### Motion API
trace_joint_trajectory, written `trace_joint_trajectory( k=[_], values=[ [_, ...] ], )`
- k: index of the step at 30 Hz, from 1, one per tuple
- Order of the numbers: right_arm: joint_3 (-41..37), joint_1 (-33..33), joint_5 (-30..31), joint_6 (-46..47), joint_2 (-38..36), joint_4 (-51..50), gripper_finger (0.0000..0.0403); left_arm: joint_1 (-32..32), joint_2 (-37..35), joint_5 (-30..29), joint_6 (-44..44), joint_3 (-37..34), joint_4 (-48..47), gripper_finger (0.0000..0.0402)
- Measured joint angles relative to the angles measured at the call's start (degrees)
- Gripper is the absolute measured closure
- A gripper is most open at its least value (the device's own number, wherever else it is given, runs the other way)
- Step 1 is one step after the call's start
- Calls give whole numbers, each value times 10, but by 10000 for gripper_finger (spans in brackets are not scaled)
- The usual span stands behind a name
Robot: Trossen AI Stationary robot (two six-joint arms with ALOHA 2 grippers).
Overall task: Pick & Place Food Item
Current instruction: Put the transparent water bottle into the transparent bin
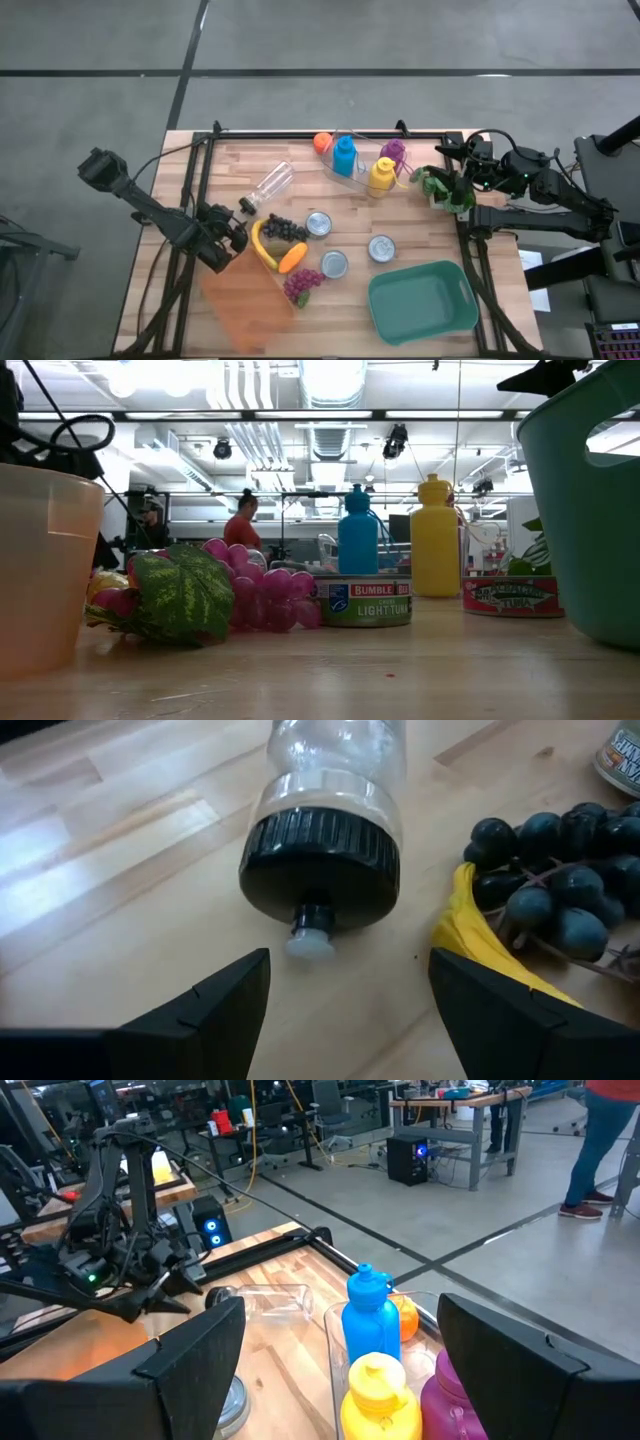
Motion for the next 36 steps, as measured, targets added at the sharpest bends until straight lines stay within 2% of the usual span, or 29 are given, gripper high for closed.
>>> trace_joint_trajectory(
  k=[8,21,28,36],
  values=[
    [0,0,0,0,0,0,74,21,-1,-10,-3,-27,40,128],
    [0,0,0,0,0,0,74,35,-2,-25,23,-5,40,128],
    [0,0,0,0,0,0,74,35,-2,46,69,-6,147,128],
    [0,0,0,0,0,0,74,35,-2,60,50,12,196,128]
  ],
)
